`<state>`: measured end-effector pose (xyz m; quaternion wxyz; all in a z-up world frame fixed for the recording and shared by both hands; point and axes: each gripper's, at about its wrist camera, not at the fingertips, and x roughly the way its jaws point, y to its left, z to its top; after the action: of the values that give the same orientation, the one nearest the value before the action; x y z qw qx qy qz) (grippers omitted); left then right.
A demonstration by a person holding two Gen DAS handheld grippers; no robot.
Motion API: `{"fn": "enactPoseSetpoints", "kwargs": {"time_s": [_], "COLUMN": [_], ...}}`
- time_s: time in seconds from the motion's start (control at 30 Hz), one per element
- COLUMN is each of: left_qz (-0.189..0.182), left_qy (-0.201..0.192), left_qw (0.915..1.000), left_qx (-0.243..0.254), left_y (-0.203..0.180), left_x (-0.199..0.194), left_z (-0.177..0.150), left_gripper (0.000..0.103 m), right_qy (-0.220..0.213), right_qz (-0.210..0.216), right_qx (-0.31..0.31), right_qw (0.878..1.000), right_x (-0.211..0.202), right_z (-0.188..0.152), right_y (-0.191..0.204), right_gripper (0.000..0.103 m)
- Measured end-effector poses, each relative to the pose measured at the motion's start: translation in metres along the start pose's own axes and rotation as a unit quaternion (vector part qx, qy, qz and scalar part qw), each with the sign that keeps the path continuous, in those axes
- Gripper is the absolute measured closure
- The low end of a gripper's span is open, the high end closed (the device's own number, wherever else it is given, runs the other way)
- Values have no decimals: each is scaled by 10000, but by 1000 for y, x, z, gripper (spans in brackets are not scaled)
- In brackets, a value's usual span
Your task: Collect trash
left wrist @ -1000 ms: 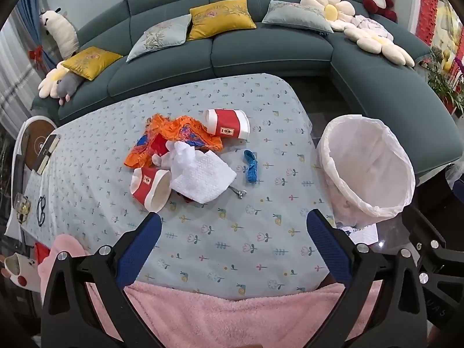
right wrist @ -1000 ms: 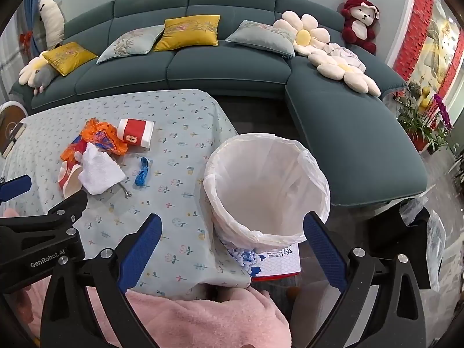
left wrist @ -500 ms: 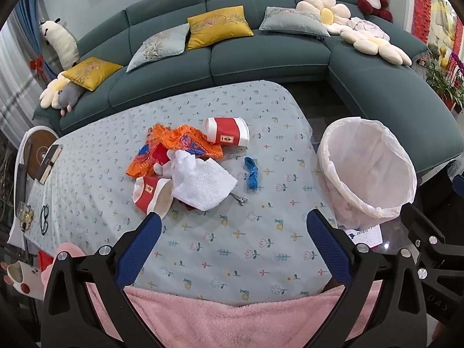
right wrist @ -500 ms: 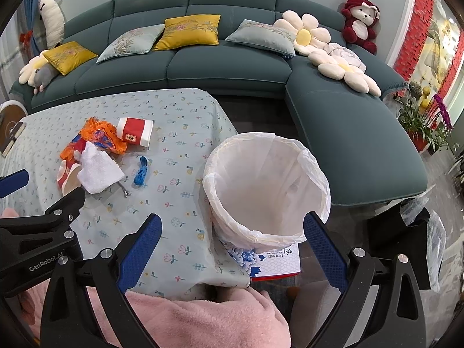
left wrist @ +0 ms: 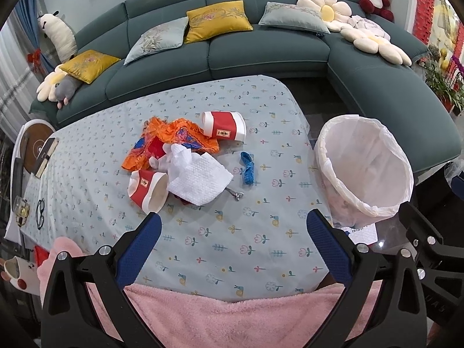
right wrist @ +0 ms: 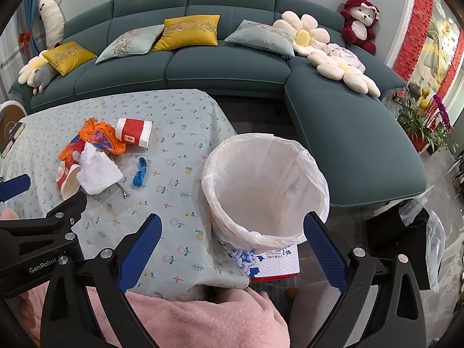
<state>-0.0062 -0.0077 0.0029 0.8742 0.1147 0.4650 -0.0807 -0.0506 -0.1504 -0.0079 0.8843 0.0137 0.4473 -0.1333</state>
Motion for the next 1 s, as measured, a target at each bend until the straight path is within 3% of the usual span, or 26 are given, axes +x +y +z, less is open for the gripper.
{"fn": "enactPoseSetpoints", "kwargs": {"time_s": [1.0], "left_qz": [44], "left_qy": [-70], "left_qw": [9999], "left_qx": [73], "left_y": [2], "left_x": [-2], "left_z": [2], "left_gripper": [7], "right_qy": [-53], "right_qz": [-51], "right_qx": [16], "right_qw": [10000], "right_x": [-5], "right_z": [1], "right_y": [1], "right_gripper": [9]}}
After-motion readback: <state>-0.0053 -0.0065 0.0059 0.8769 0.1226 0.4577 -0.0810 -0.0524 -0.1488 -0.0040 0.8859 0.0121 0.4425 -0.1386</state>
